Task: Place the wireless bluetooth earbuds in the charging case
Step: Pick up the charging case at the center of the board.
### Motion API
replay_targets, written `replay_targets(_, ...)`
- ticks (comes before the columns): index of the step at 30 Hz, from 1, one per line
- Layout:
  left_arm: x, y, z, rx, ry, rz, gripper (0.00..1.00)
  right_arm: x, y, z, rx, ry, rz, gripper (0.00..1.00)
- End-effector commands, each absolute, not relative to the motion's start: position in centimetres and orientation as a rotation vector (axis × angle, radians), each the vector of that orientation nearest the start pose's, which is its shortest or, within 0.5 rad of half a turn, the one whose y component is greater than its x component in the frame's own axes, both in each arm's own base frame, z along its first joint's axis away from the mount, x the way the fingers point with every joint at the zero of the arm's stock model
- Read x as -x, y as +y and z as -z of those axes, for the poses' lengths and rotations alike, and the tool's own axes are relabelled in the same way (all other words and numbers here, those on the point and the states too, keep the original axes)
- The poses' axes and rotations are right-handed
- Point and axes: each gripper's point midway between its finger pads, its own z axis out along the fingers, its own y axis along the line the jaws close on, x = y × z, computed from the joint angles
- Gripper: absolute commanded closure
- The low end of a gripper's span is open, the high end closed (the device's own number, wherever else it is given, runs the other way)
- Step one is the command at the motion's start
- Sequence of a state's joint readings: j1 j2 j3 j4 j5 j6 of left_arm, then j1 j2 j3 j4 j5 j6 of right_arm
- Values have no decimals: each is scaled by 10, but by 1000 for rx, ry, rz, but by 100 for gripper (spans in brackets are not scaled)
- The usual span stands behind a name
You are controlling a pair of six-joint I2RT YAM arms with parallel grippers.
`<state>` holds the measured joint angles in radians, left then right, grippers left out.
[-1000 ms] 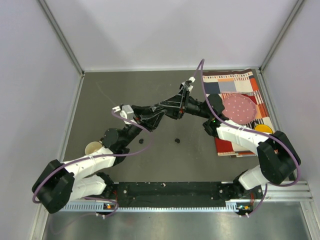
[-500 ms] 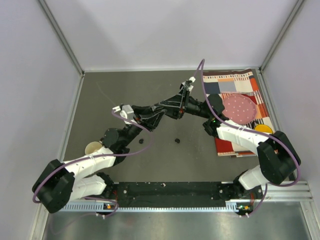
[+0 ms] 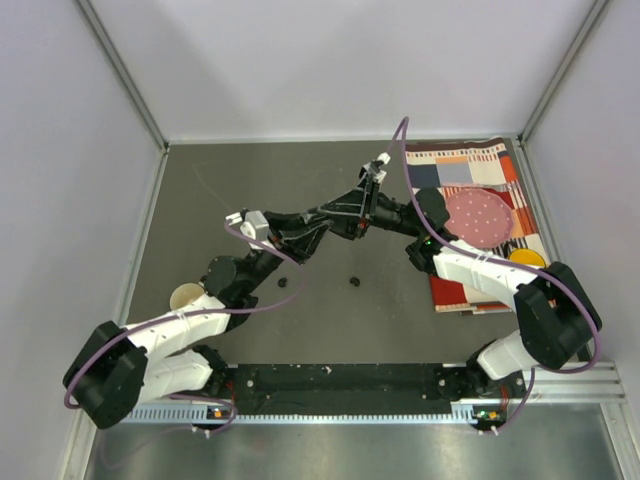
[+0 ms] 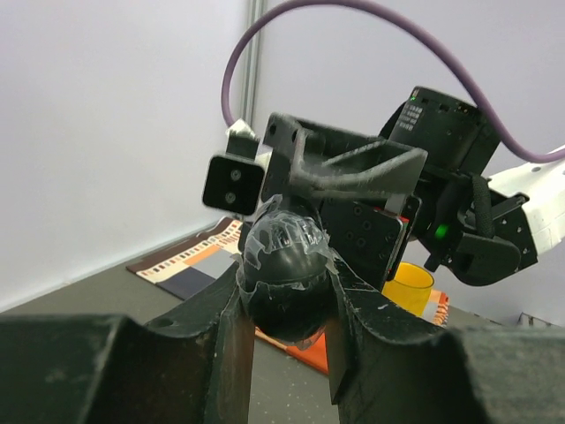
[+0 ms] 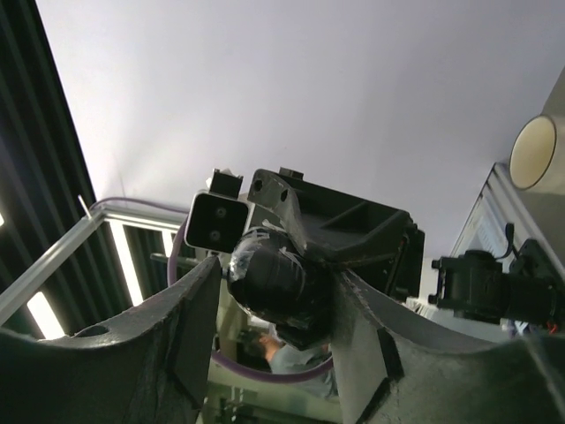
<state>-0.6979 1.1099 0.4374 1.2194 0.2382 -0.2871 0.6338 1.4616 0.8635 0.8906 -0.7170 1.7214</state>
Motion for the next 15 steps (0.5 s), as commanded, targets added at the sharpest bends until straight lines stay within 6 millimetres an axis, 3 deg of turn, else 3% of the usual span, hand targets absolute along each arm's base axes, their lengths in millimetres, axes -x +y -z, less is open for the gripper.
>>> replay_targets(1,-220,-272,-369,-497,877,1052,100,-224,354,-355,-51,1807,-2298,48)
replay_targets(5,-219,-273,-368,-508,884,1054,100,-222,354,-358,-31,1800,-2304,48)
replay_targets(8,-220,-274,-369,-511,881,1052,100,-222,353,-357,-35,1801,-2304,57)
replay_targets(12,-220,-275,-371,-513,881,1050,100,-221,353,-357,-32,1803,-2305,76)
replay_targets(15,-221,-276,-370,-510,891,1056,100,-222,353,-356,-39,1802,-2304,84)
